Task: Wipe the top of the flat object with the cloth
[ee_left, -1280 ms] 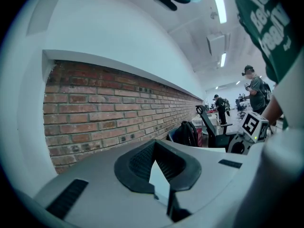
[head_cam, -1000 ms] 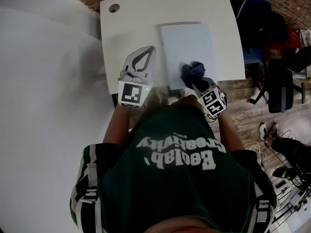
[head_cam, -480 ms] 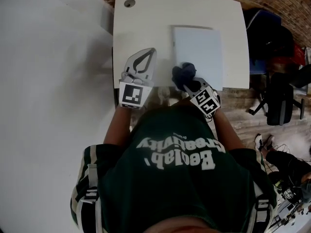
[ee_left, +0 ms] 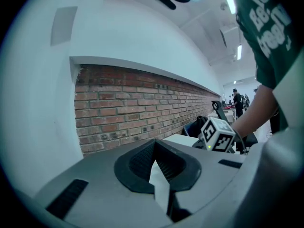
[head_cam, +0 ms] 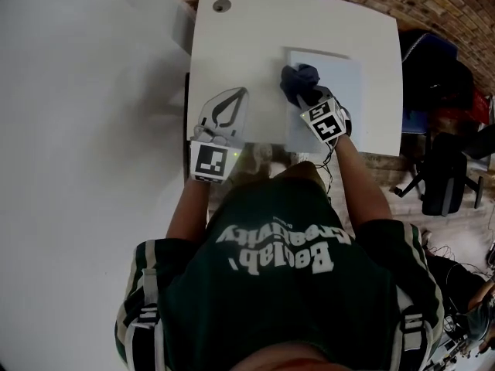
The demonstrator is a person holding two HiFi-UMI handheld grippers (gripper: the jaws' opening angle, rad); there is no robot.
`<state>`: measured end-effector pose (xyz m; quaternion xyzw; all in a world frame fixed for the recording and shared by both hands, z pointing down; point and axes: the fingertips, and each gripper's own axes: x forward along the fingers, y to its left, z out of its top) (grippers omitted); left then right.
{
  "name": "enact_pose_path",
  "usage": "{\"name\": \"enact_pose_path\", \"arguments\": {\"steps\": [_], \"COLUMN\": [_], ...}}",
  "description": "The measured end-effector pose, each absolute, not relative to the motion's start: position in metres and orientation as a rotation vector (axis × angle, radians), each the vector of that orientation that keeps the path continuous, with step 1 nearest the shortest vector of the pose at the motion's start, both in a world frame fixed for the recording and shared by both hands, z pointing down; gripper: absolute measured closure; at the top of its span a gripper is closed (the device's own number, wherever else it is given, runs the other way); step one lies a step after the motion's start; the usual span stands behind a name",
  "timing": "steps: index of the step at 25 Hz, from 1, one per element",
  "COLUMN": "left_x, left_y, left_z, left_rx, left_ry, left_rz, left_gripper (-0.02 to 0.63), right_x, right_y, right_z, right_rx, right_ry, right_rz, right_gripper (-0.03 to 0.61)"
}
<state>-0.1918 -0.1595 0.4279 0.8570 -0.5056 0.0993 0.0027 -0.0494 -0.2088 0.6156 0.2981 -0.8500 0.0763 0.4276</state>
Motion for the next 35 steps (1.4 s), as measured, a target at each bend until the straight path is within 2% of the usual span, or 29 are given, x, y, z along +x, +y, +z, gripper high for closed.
{"name": "enact_pose_path", "arguments": {"steps": [5,11,24,35], "left_x": [-0.196,-0.186,-0.132,-0.099], "left_y": [-0.156,-0.150,-0.124,-0.104], "left_z": [0.429,0.429,0.407,0.402], "left_rx": [2.649,2.663,2.601,2.639], "left_ry": [-1.613,-1.624,-1.692,-1.759], "left_rz": [0.319,0.302,0.279,0.296], "left_gripper": [0.620,0.620,0.620,0.620], "right_x": [-0.054,-0.043,0.091,0.097], "right_y": [-0.264,-0.262,-0.267,-0.187], "right_z": [0.615,0.616,0.620,0.622], "right_rx": [0.842,0.866,1.005,0.862], "right_ry": [-2.100,-2.105,-1.962,-2.034], "right_rz": [0.189,0.182,0.211,0.198], "right_gripper": [0.528,0.526,0.526,0.526]}}
